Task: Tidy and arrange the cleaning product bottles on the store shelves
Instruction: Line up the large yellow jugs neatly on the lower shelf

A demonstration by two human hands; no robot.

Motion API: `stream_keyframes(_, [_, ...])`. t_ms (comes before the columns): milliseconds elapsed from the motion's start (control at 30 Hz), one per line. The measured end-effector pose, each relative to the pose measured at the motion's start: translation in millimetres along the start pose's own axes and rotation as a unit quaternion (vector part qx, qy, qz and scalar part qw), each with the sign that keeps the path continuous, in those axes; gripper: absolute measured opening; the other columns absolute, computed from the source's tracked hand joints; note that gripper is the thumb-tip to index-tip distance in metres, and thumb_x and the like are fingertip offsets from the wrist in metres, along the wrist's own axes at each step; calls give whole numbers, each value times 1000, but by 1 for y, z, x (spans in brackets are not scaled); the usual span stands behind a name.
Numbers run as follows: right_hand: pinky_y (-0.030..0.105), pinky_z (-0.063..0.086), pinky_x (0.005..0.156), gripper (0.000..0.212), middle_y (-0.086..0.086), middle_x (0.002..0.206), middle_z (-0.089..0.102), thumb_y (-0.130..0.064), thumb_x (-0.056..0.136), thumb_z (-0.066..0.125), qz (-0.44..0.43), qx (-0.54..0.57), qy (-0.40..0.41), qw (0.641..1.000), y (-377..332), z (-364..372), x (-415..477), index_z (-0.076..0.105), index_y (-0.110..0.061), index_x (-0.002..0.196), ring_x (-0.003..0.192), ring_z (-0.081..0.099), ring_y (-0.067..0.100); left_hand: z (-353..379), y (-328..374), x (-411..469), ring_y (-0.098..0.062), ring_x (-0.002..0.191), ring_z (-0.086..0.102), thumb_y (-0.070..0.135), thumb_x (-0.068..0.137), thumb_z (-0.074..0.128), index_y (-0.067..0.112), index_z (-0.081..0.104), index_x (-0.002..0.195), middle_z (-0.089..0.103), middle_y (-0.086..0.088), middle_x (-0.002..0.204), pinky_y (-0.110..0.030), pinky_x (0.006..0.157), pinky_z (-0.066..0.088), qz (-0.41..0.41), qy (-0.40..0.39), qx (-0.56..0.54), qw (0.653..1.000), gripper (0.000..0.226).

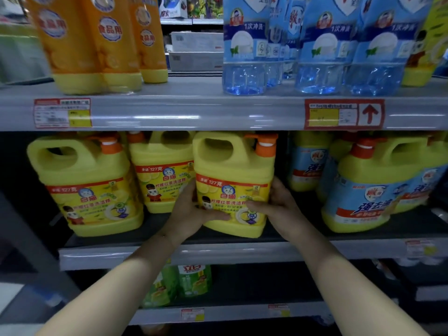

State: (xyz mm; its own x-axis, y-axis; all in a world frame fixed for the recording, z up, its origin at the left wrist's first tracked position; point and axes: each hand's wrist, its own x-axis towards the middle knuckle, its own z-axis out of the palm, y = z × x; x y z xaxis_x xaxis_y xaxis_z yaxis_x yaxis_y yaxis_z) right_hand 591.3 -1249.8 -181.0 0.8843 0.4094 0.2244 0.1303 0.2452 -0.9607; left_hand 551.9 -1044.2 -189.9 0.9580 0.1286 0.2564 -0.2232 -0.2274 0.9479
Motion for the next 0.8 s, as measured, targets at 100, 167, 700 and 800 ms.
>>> stream_keyframes(100, [50,51,93,72,8,118,67,-22,55,88,22,-85,-28,996,4,23,12,58,-18,121,110,63,25,-29,-7,-19,-4,111,55,24,42,97,30,52,120,57,5,119,-27,91,48,29,105,92,990,89])
stream_keyframes(167, [48,50,96,69,5,122,64,-22,59,88,18,-153,-34,988,8,41,20,58,-19,122,112,61,20,-47,-14,-27,-16,115,49,33,40,96,23,53,124,52,-2,122,-37,98,45,40,157,159,974,95])
stream_keyframes(700, [29,50,90,53,-7,118,63,-26,83,72,-58,-204,14,977,37,114,30,51,-25,132,106,58,4,-69,-22,-57,-29,107,44,15,62,89,9,39,127,42,-19,120,-34,80,49,214,284,379,855,82])
stream_keyframes(800, [28,43,95,62,-4,131,56,-35,89,64,-70,-302,-32,950,26,108,24,35,-26,143,117,51,8,-56,-22,-57,-32,101,50,9,75,77,11,46,118,46,-12,114,-41,78,52,273,221,454,819,54])
